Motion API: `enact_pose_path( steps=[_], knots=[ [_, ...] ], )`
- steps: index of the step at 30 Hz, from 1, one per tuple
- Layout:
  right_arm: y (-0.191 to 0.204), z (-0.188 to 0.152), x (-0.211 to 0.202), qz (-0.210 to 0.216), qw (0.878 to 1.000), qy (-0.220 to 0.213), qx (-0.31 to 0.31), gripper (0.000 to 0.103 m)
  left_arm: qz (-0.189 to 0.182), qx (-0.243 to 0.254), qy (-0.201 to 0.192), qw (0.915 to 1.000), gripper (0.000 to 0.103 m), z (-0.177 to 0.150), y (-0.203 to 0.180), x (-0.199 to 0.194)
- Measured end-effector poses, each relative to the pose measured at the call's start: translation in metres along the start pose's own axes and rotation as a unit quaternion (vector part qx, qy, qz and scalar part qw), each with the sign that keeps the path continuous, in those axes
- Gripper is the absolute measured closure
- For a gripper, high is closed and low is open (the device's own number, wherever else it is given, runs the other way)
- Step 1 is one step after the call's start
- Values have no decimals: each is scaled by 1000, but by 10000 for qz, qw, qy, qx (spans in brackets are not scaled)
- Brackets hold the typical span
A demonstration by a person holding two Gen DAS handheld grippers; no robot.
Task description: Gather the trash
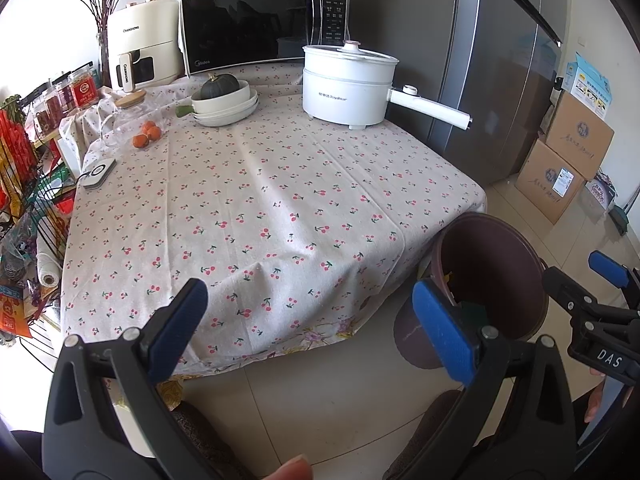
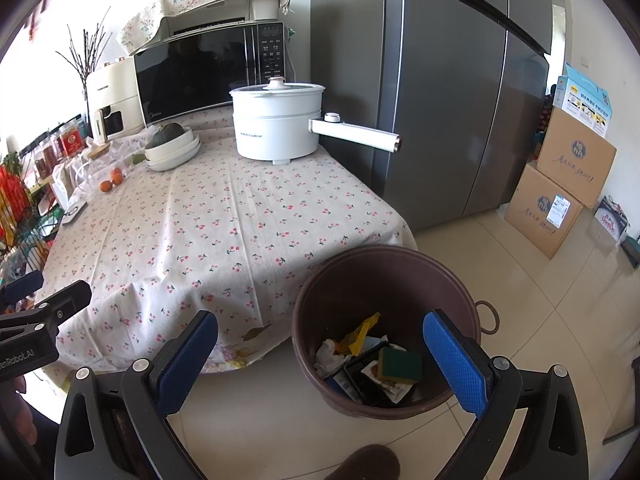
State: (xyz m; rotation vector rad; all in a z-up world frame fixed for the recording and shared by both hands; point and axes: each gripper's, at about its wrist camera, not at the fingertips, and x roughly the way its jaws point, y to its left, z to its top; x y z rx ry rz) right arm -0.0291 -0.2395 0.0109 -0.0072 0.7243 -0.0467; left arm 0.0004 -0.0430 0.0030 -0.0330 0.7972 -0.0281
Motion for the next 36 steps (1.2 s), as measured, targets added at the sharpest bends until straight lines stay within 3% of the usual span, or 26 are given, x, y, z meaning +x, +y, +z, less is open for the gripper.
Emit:
enact_pose_path(
  steps=[24,36],
  knots=[
    [-1,1,0,0,10000,3,-13,0,-21,15,10,10000,1,-1,-3,-1],
    [-2,2,1,-5,10000,2,-20,0,157,-19,-6,9999,1,-2,0,-2]
  ],
)
